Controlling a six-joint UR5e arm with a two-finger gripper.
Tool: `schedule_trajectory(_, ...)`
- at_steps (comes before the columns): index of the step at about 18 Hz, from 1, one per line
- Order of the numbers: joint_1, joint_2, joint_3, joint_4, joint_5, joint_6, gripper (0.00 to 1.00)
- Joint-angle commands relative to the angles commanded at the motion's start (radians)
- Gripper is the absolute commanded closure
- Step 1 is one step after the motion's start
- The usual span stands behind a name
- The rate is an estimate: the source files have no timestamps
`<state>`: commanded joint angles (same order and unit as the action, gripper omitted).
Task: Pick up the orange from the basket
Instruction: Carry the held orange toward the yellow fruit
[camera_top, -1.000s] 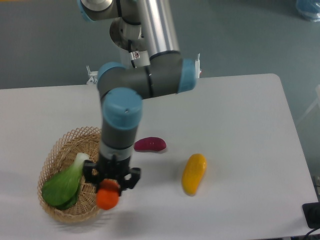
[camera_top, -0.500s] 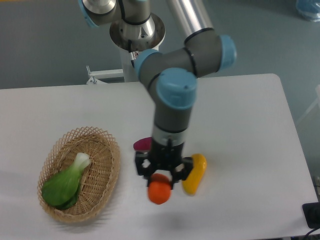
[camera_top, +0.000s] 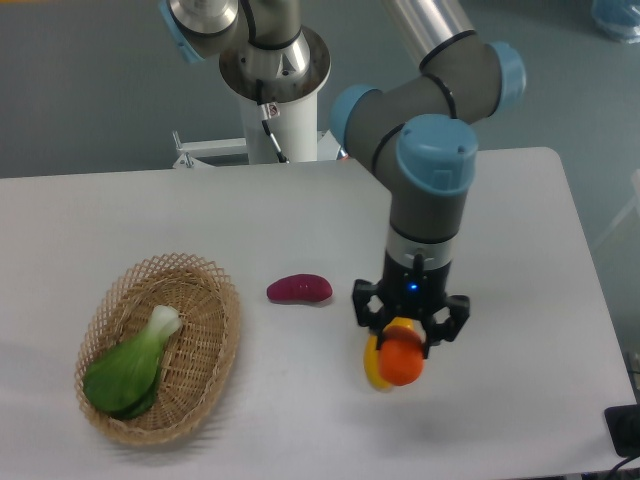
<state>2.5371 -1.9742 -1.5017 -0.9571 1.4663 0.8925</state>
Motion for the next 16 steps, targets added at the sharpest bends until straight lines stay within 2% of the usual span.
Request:
schedule_trajectory(2,0.003,-0.002,-0.002,-0.037,0.029,0.064,0.46)
schedule_trajectory(8,0.015,-0.012,0.004,-0.049,0.072,0.226,0.46)
schedule_trajectory(16,0.025,-0.031,0.011,-0.043,0.103,0.250,0.46)
